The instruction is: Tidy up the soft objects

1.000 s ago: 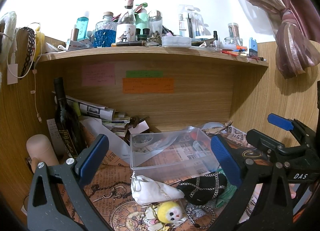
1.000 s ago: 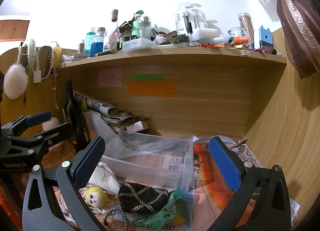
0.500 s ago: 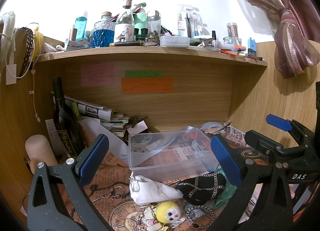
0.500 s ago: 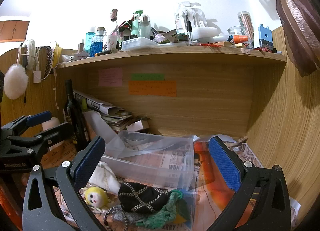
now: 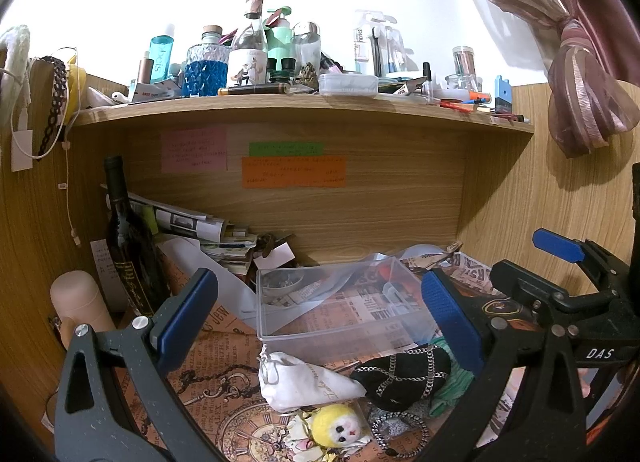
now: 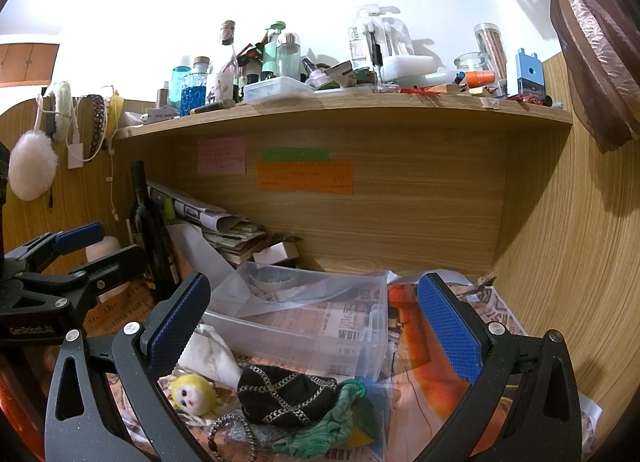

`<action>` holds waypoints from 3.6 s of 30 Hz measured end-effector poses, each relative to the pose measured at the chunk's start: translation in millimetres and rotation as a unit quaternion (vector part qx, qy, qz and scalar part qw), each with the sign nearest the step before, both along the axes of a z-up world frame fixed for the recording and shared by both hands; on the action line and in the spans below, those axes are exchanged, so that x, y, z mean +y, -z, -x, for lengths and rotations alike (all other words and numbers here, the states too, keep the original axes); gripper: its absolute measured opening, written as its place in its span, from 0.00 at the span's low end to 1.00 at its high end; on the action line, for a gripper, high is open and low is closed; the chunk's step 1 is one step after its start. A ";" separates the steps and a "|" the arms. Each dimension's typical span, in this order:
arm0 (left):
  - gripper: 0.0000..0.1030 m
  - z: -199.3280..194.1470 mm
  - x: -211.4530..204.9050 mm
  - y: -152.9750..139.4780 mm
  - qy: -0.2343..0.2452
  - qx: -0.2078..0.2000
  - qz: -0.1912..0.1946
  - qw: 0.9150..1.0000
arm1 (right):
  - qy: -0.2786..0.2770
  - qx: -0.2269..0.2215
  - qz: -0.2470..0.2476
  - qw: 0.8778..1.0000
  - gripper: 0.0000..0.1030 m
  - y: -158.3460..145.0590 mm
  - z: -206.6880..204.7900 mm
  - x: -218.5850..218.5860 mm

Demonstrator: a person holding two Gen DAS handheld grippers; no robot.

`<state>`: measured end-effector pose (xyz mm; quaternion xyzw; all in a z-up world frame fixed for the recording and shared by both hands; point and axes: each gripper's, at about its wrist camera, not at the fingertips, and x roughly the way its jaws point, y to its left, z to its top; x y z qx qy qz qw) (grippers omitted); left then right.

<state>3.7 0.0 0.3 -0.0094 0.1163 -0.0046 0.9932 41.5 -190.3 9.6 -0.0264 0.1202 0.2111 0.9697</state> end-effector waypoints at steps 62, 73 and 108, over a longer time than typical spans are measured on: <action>0.59 -110.5 54.2 145.4 0.029 0.270 0.100 0.957 | -0.097 0.208 0.137 0.964 0.77 108.8 -61.9 43.3; 0.20 -103.8 45.4 139.7 0.057 0.257 0.094 0.960 | -0.101 0.232 0.143 0.957 0.21 117.6 -74.6 43.2; 0.19 -147.7 40.6 43.4 0.054 0.163 0.027 0.985 | -0.036 0.045 0.024 0.998 0.11 18.1 -98.7 12.4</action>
